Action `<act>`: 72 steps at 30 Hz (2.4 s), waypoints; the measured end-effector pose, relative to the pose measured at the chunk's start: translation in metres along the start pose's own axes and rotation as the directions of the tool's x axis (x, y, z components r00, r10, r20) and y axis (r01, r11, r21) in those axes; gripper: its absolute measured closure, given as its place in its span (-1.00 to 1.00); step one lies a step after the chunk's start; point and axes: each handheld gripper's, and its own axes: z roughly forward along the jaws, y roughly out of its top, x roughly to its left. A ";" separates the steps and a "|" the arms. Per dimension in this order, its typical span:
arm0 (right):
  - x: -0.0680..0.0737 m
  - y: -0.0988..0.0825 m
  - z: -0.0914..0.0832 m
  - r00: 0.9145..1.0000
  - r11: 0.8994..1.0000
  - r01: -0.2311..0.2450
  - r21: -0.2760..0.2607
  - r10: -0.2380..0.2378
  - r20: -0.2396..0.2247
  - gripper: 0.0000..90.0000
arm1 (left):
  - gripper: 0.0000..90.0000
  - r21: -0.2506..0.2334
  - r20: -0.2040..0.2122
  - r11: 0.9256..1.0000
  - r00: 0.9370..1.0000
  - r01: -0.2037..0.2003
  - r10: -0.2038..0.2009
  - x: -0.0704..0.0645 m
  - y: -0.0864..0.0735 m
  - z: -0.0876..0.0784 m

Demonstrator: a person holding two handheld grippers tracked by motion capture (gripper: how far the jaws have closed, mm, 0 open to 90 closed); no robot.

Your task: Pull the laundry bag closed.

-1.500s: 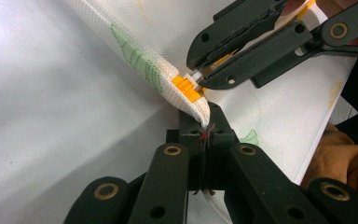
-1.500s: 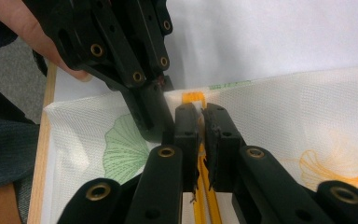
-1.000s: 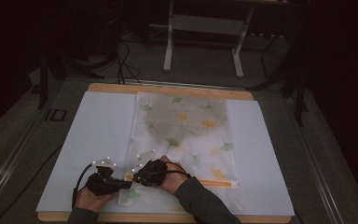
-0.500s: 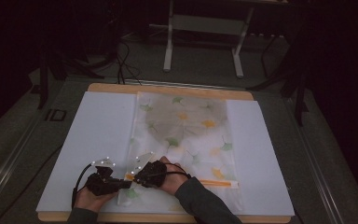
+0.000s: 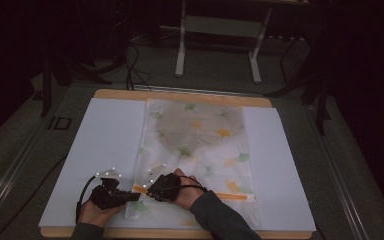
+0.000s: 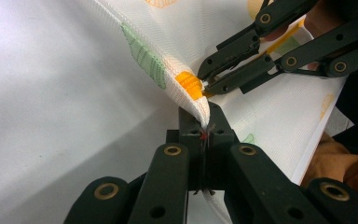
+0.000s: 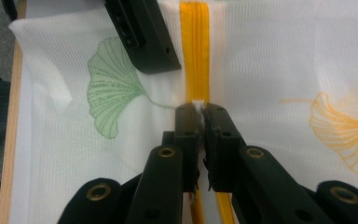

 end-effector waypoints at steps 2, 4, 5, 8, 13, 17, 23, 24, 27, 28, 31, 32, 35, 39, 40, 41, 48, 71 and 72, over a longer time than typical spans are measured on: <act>0.000 -0.001 0.000 1.000 1.000 -0.003 -0.002 0.003 0.002 0.88 | 0.97 -0.003 0.000 1.000 1.000 0.000 0.000 0.000 0.000 0.000; 0.000 -0.001 -0.001 1.000 1.000 -0.003 -0.001 0.003 0.004 0.88 | 0.97 -0.004 0.000 1.000 1.000 0.000 0.000 0.000 0.000 -0.001; 0.000 -0.001 -0.001 1.000 1.000 -0.003 0.001 0.003 0.006 0.88 | 0.97 -0.005 0.000 1.000 1.000 0.000 0.000 0.000 0.000 -0.001; 0.000 -0.001 -0.002 1.000 1.000 0.005 0.011 -0.005 0.008 0.88 | 0.97 -0.010 0.000 1.000 1.000 0.004 -0.004 0.000 -0.001 -0.002; 0.001 -0.001 -0.004 1.000 1.000 0.011 0.025 -0.011 0.017 0.88 | 0.97 -0.014 -0.001 1.000 1.000 0.003 -0.003 0.000 -0.001 -0.003; 0.001 -0.002 -0.005 1.000 0.999 0.010 0.032 -0.011 0.020 0.88 | 0.97 -0.017 -0.001 1.000 1.000 0.004 -0.004 0.001 -0.001 -0.003; 0.001 -0.004 -0.006 1.000 0.999 0.013 0.043 -0.014 0.025 0.88 | 0.97 -0.023 -0.001 1.000 1.000 0.007 -0.007 0.001 -0.001 -0.004; 0.001 -0.004 -0.007 1.000 0.999 0.013 0.045 -0.014 0.023 0.88 | 0.97 -0.023 0.000 1.000 1.000 0.008 -0.008 0.001 -0.001 -0.004; 0.001 -0.005 -0.008 1.000 0.999 0.011 0.050 -0.012 0.024 0.88 | 0.97 -0.023 0.001 1.000 1.000 0.008 -0.008 0.001 -0.001 -0.004; 0.000 -0.005 -0.008 1.000 0.999 0.010 0.049 -0.011 0.021 0.88 | 0.97 -0.023 0.001 1.000 1.000 0.008 -0.008 0.001 -0.001 -0.004; 0.001 -0.004 -0.009 0.999 0.998 0.019 0.063 -0.021 0.024 0.88 | 0.97 -0.026 0.001 1.000 1.000 0.009 -0.009 0.001 -0.001 -0.004; 0.001 -0.004 -0.009 0.999 0.998 0.020 0.068 -0.022 0.026 0.88 | 0.97 -0.027 0.002 1.000 1.000 0.010 -0.009 0.001 -0.001 -0.004; 0.001 -0.005 -0.010 0.999 0.997 0.021 0.076 -0.023 0.029 0.88 | 0.97 -0.028 0.000 1.000 1.000 0.011 -0.011 0.002 -0.002 -0.005; 0.001 -0.007 -0.012 0.999 0.996 0.021 0.081 -0.024 0.030 0.88 | 0.97 -0.030 -0.001 0.999 1.000 0.011 -0.011 0.002 -0.002 -0.005; 0.000 -0.008 -0.012 0.999 0.996 0.022 0.082 -0.024 0.031 0.88 | 0.97 -0.032 0.001 0.999 1.000 0.012 -0.012 0.002 -0.002 -0.005; 0.000 -0.008 -0.013 0.999 0.996 0.020 0.082 -0.023 0.030 0.88 | 0.97 -0.032 0.001 0.999 1.000 0.012 -0.012 0.002 -0.002 -0.005; -0.001 -0.011 -0.015 0.999 0.996 0.021 0.089 -0.023 0.030 0.88 | 0.97 -0.036 0.001 0.999 1.000 0.013 -0.013 0.002 -0.002 -0.006; -0.003 -0.023 -0.026 0.999 0.993 0.005 0.121 -0.010 0.042 0.88 | 0.97 -0.040 0.001 0.999 1.000 0.015 -0.015 0.003 -0.002 -0.008; -0.003 -0.024 -0.026 0.999 0.993 0.000 0.121 -0.005 0.041 0.88 | 0.97 -0.039 0.001 0.999 1.000 0.015 -0.015 0.003 -0.002 -0.008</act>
